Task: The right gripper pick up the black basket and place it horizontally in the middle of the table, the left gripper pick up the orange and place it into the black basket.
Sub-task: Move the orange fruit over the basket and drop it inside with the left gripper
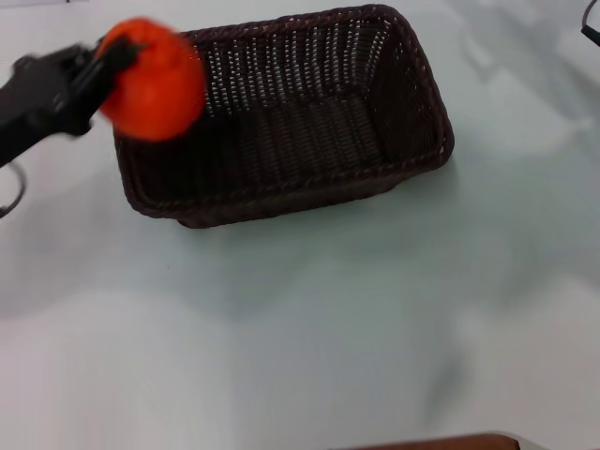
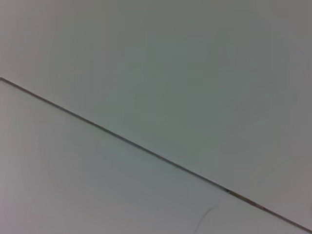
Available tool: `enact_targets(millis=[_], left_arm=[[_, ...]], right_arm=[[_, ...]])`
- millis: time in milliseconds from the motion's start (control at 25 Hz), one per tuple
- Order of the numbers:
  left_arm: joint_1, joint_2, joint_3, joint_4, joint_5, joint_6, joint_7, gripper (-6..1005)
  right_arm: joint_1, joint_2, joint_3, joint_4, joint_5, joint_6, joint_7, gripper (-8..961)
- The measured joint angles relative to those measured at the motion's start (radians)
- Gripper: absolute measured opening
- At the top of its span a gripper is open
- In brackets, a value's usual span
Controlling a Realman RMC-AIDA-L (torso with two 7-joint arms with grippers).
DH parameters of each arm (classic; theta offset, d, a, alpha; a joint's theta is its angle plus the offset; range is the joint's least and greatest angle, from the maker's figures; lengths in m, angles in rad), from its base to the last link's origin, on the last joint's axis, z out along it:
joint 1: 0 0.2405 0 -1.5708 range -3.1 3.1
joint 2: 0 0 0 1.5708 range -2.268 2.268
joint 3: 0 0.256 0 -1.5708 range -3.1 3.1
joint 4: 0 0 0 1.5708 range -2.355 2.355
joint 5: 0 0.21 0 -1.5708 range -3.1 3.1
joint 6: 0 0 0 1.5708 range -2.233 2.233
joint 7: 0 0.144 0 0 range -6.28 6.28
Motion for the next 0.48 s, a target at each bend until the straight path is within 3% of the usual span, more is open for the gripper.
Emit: enact_targets(millis=[240,440,480], left_arm=[[-0.045,-0.079,-0.01,-0.056,-0.025,0.131,-0.041,131],[-0.055,-0.083,-0.003,-0.041,-0.048,0.145,-0.041,165],[-0.056,-0.083,-0.003,-0.041,-0.057,0.145,-0.04,276]], right_arm=[[0.001,0.01,0.0,0.002,0.001,0.001,-0.016,889],[0.003,0.023,-0.001,0.01,0.001,0.001,-0.037,889],[0.005,0.024,-0.001,0.015,0.001,0.001,-0.044,889]])
